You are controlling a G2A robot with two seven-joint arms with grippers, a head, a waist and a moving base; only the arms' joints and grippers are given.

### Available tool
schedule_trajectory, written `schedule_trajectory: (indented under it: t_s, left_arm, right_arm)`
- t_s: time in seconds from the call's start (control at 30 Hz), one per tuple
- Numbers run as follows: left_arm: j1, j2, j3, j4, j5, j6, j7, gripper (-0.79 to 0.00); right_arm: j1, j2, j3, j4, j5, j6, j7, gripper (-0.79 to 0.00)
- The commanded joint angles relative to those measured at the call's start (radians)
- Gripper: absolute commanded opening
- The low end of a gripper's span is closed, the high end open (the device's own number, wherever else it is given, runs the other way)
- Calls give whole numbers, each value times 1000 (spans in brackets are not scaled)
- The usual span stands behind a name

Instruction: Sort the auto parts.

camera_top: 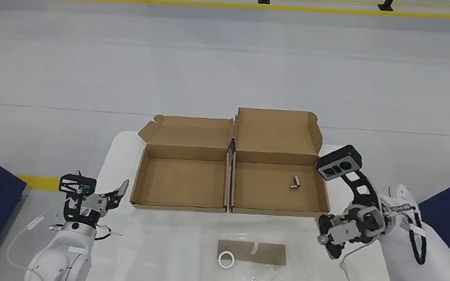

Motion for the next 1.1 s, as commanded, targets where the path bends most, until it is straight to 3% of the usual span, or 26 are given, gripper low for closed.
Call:
schedule_trajectory:
  t_s: [0.0,0.3,0.67,1.07]
  left_arm:
    - [0,0,0,0,0,0,0,0]
    - [0,0,0,0,0,0,0,0]
    - [0,0,0,0,0,0,0,0]
    - [0,0,0,0,0,0,0,0]
  right_arm:
    - [22,-12,-22,4,45,34,0,-785]
    - [88,-68,-123,36,177,205,-8,-785]
    - [86,-70,-126,30,176,212,-27,-785]
    - [41,-116,-137,9,358,307,-108,-785]
